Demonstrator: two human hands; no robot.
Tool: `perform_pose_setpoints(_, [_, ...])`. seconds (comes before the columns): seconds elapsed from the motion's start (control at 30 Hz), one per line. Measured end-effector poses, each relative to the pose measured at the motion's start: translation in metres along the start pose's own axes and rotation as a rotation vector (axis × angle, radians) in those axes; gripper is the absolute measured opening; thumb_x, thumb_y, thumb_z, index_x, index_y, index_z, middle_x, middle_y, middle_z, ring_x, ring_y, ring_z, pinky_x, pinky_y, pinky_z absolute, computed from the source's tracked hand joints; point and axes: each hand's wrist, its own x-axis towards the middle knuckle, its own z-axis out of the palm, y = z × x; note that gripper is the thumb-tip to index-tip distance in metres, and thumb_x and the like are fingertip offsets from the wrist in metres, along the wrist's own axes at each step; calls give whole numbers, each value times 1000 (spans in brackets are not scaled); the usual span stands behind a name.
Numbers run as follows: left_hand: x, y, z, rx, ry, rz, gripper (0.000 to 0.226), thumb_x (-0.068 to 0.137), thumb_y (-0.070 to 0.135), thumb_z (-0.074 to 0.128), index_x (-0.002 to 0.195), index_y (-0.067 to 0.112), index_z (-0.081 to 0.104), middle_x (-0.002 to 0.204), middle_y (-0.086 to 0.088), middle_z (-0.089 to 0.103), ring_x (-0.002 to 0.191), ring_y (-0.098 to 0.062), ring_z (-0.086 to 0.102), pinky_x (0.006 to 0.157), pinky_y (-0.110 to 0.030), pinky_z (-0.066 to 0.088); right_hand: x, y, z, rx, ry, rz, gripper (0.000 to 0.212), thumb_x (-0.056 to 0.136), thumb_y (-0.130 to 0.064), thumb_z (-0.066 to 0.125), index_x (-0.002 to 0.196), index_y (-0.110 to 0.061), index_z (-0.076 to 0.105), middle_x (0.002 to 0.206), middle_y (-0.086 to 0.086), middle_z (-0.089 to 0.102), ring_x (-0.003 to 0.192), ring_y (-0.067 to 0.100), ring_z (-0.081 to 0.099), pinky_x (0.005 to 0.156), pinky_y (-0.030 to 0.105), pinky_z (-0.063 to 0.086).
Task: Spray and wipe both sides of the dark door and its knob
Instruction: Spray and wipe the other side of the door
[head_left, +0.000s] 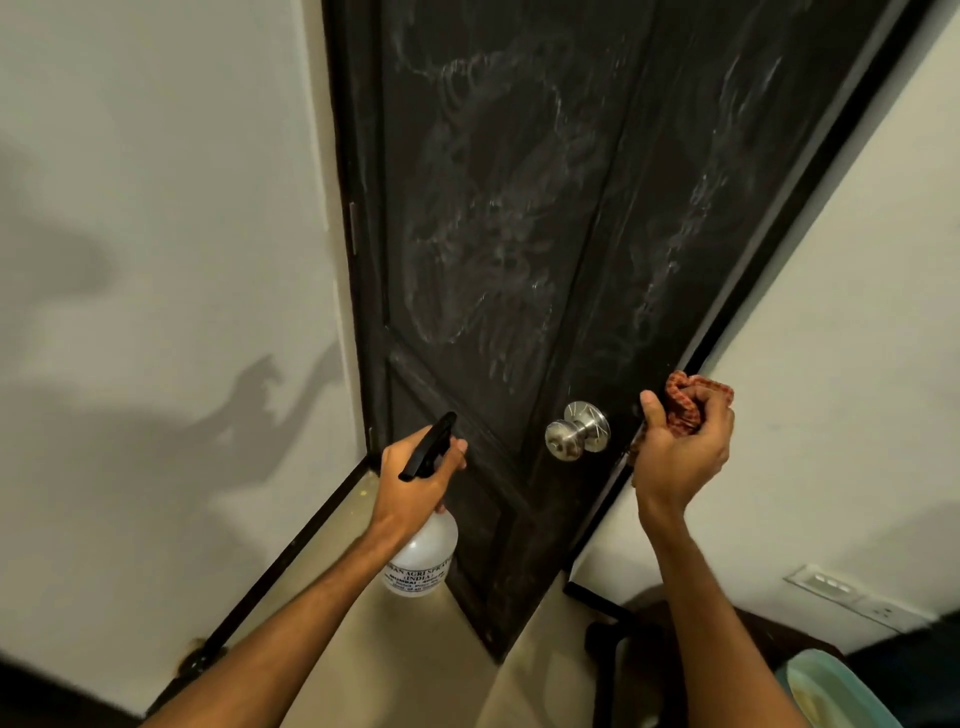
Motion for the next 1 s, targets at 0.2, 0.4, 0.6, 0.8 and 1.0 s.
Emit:
perform_pose_setpoints(0.2, [47, -16, 5, -12, -88, 20, 9, 97, 11, 73, 89, 7, 73, 77, -12, 74, 41, -20, 58, 39, -27, 48, 19, 4, 11, -122, 107, 79, 39, 84, -32, 83, 114, -22, 60, 116, -1, 61, 106, 19, 63, 95, 46, 56])
perform_pose_setpoints(0.4, [104, -25, -1, -67, -236, 11, 14, 98, 11, 72, 87, 2, 73, 76, -20, 72, 42, -25, 55, 39, -26, 47, 25, 2, 27, -212, 304, 161, 48, 79, -48, 82, 116, -30, 57, 117, -2, 61, 103, 26, 66, 90, 56, 57])
perform_pose_setpoints(0.6, [145, -22, -14, -98, -335, 23, 16, 99, 13, 72, 86, 2, 71, 78, -28, 68, 42, -19, 53, 40, -26, 47, 33, -9, 39, -259, 427, 214, 53, 76, -48, 85, 115, -28, 56, 116, 2, 64, 103, 28, 67, 91, 55, 57])
perform_pose_setpoints(0.8, [170, -31, -21, -106, -390, 24, 18, 99, 16, 72, 84, 6, 71, 80, -28, 68, 44, -15, 53, 41, -27, 47, -1, -37, 68, -140, 450, 154, 33, 87, -40, 68, 115, -25, 59, 114, 0, 61, 102, 17, 63, 93, 44, 56])
perform_pose_setpoints(1.0, [182, -37, -12, -106, -426, 22, 17, 99, 17, 72, 88, 4, 72, 79, -30, 67, 44, -17, 54, 41, -27, 48, -20, -40, 93, -14, 341, 163, 29, 95, -21, 55, 122, -29, 59, 122, 1, 60, 109, 12, 61, 98, 32, 53])
